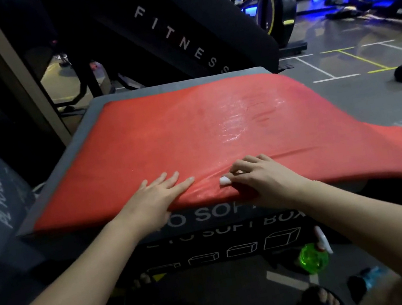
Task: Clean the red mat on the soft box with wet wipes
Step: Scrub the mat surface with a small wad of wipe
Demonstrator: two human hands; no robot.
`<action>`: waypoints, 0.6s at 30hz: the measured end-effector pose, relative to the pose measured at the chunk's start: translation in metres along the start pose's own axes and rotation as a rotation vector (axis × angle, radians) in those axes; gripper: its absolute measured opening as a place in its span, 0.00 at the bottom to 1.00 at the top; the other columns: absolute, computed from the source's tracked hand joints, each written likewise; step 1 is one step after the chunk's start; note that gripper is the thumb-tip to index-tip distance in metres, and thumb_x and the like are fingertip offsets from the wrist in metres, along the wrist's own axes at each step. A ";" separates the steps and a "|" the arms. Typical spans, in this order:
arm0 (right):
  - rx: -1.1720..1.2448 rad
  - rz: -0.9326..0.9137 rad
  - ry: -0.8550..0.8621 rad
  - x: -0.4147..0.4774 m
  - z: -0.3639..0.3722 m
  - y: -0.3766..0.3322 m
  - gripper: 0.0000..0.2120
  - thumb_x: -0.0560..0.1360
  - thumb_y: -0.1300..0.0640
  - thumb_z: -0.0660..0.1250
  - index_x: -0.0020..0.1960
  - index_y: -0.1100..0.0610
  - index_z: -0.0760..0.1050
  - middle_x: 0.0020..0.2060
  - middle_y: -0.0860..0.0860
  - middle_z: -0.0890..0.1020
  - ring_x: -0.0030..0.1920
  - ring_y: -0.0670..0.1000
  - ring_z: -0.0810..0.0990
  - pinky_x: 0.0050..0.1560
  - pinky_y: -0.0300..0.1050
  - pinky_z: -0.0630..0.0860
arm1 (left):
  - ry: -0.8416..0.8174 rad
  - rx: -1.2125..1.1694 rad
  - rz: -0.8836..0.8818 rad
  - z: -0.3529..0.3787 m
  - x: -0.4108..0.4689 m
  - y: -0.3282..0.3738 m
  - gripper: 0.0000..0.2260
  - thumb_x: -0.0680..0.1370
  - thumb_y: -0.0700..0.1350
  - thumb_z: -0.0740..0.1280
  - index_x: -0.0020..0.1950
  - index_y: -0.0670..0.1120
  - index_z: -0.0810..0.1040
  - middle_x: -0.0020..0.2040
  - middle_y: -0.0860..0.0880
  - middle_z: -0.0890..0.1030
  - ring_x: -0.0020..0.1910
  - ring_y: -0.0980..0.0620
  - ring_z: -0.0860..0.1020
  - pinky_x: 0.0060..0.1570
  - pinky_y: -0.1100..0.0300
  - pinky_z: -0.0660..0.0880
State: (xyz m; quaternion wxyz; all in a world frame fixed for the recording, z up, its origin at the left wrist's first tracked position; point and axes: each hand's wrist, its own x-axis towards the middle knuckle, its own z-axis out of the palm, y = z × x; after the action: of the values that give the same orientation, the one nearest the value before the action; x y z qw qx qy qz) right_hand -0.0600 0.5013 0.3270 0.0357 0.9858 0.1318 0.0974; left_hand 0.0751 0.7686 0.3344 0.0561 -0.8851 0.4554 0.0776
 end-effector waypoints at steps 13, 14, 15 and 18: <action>0.338 0.036 -0.148 0.024 -0.029 0.018 0.10 0.75 0.43 0.69 0.54 0.42 0.84 0.44 0.43 0.77 0.43 0.42 0.72 0.48 0.43 0.72 | 0.248 -0.200 -0.001 0.012 0.010 -0.007 0.36 0.73 0.80 0.44 0.72 0.67 0.71 0.72 0.60 0.71 0.71 0.56 0.66 0.67 0.49 0.63; 0.366 0.023 -0.154 0.027 -0.031 0.017 0.09 0.74 0.45 0.72 0.53 0.43 0.84 0.42 0.43 0.78 0.40 0.40 0.73 0.44 0.36 0.70 | 0.260 -0.283 -0.015 0.009 0.015 -0.010 0.36 0.72 0.81 0.45 0.68 0.65 0.76 0.67 0.61 0.75 0.66 0.56 0.69 0.66 0.50 0.64; 0.389 0.014 -0.175 0.029 -0.033 0.017 0.08 0.73 0.47 0.73 0.51 0.45 0.85 0.41 0.43 0.79 0.37 0.39 0.74 0.41 0.30 0.68 | 0.290 -0.377 -0.029 0.005 0.021 -0.014 0.36 0.71 0.81 0.48 0.64 0.63 0.80 0.62 0.62 0.78 0.62 0.57 0.72 0.64 0.51 0.67; 0.528 0.078 -0.252 0.034 -0.037 0.019 0.07 0.71 0.52 0.76 0.48 0.47 0.85 0.36 0.43 0.84 0.36 0.37 0.80 0.37 0.28 0.70 | 0.380 -0.595 -0.055 -0.004 0.033 -0.026 0.24 0.74 0.71 0.62 0.56 0.55 0.85 0.47 0.64 0.83 0.50 0.67 0.77 0.53 0.71 0.69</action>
State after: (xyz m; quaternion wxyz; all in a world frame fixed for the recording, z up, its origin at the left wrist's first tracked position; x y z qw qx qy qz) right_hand -0.0310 0.4941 0.3712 -0.2096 0.9697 0.1092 -0.0622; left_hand 0.1156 0.7570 0.3328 -0.2879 -0.8733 0.3910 0.0393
